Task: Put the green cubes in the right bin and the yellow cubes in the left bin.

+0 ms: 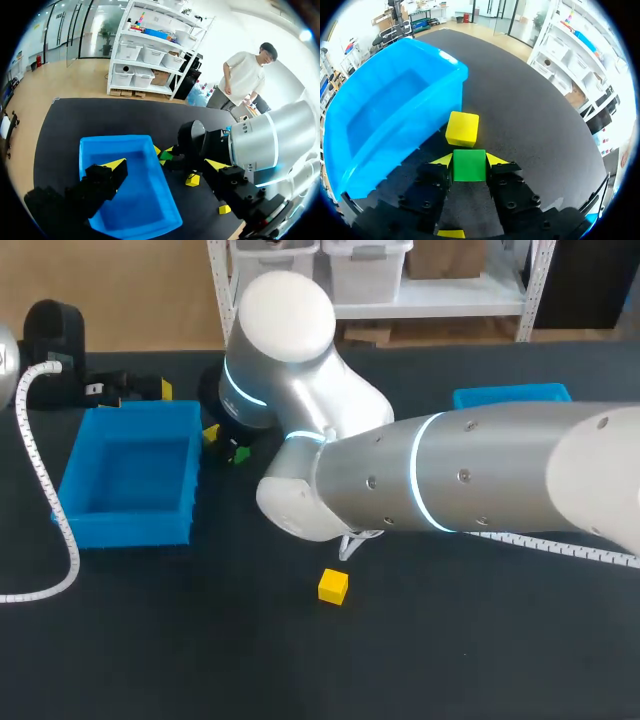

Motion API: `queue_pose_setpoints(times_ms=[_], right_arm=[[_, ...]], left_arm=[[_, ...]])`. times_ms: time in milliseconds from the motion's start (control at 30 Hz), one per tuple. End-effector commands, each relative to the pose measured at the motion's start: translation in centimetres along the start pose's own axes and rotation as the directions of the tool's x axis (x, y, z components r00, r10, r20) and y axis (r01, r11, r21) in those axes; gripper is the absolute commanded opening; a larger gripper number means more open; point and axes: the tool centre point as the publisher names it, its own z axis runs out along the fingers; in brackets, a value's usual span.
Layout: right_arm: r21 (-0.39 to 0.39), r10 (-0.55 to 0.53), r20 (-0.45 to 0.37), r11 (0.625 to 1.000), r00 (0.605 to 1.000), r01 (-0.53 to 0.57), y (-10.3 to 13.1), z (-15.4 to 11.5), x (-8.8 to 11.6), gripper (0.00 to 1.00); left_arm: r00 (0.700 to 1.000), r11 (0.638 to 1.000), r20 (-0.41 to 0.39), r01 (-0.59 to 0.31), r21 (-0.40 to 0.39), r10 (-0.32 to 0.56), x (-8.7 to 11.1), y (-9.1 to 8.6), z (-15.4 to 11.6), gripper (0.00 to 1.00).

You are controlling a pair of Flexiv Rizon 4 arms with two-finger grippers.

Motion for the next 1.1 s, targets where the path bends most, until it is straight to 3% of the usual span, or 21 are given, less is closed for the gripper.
queue_pose_setpoints(times_ms=[33,333,633,867,1100], right_arm=[[0.024,-0.001,0.012,1.000,1.000,0.000,-0.2,-1.3,0.3,0.00],[0.097,0.003,0.030,0.995,1.000,-0.006,-3.4,-4.4,0.0,0.00],[0.184,0.071,0.059,0.980,0.996,-0.080,-9.7,-9.2,0.4,0.00],[0.222,0.142,0.075,0.963,0.987,-0.155,-14.1,-12.9,2.1,0.00],[0.264,0.207,0.107,0.937,0.973,-0.228,-18.2,-16.9,5.3,0.00]], left_arm=[[1.000,1.000,0.007,-0.002,0.012,0.002,0.2,0.3,-0.1,1.00],[1.000,1.000,0.007,-0.002,0.012,0.002,0.2,0.3,-0.1,1.00],[1.000,1.000,0.007,-0.002,0.012,0.002,0.2,0.3,-0.1,1.00],[1.000,1.000,0.007,-0.002,0.012,0.002,0.2,0.3,-0.1,1.00],[1.000,1.000,0.007,-0.002,0.012,0.002,0.2,0.3,-0.1,1.00]])
